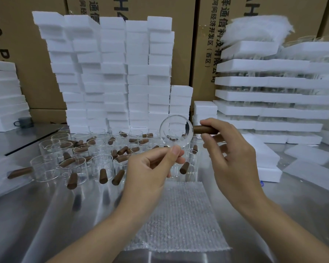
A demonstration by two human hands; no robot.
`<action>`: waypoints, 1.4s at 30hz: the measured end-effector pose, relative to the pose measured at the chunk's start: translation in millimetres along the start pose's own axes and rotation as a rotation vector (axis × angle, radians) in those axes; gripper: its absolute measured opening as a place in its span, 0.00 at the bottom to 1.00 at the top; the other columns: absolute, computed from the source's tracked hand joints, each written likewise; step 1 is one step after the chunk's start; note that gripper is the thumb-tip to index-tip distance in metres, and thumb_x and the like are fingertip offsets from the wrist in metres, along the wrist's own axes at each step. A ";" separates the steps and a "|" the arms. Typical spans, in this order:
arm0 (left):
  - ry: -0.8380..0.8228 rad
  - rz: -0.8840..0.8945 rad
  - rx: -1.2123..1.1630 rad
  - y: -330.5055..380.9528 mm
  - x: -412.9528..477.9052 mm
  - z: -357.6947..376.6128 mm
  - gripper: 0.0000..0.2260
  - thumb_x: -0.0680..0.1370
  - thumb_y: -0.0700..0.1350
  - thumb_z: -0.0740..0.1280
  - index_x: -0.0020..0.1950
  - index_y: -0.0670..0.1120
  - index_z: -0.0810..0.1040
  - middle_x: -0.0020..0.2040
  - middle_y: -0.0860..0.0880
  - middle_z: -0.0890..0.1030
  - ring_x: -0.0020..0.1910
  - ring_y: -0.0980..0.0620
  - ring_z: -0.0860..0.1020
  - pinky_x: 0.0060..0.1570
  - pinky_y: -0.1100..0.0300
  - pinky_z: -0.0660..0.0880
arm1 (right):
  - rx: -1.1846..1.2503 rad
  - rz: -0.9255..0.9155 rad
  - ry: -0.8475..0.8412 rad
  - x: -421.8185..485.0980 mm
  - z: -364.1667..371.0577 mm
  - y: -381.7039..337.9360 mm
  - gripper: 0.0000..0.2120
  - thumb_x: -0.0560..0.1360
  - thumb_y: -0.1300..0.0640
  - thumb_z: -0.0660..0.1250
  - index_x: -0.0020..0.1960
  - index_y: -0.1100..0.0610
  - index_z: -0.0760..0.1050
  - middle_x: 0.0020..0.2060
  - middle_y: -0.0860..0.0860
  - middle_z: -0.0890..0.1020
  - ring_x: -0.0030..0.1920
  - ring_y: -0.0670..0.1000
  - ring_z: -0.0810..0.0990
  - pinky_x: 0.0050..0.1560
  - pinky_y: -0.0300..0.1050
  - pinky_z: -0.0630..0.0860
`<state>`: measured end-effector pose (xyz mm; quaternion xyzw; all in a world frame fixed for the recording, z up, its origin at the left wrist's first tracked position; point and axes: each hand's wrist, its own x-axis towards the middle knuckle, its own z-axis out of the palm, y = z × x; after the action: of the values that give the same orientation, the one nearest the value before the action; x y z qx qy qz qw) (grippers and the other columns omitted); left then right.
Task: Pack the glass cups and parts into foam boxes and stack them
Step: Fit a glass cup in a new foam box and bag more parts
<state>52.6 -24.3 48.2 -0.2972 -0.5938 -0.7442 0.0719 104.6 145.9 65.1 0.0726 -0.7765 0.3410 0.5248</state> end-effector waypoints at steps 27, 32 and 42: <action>0.007 0.037 0.056 2.9 0.4 -1.0 0.13 0.78 0.57 0.72 0.41 0.51 0.89 0.36 0.48 0.86 0.34 0.51 0.78 0.37 0.65 0.77 | 0.065 0.135 -0.112 -1.6 -0.8 -0.1 0.12 0.85 0.50 0.65 0.60 0.31 0.75 0.53 0.37 0.83 0.48 0.48 0.84 0.42 0.38 0.79; 0.098 0.049 -0.051 5.2 -0.1 -3.4 0.20 0.82 0.54 0.66 0.36 0.44 0.85 0.33 0.49 0.81 0.31 0.57 0.75 0.34 0.70 0.72 | 0.212 0.262 -0.097 -3.0 2.8 -1.1 0.09 0.86 0.44 0.62 0.54 0.42 0.79 0.43 0.46 0.83 0.41 0.50 0.83 0.35 0.46 0.79; 0.026 -0.053 -0.017 2.8 2.4 -2.3 0.21 0.77 0.60 0.67 0.35 0.44 0.82 0.31 0.50 0.77 0.30 0.56 0.72 0.32 0.68 0.70 | 0.471 0.611 -0.089 1.7 7.4 -10.8 0.24 0.85 0.40 0.60 0.39 0.55 0.78 0.25 0.47 0.70 0.26 0.47 0.73 0.26 0.35 0.69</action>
<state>51.1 -26.7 51.5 -0.2725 -0.5941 -0.7547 0.0573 103.2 133.7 69.9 -0.0289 -0.6850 0.6471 0.3336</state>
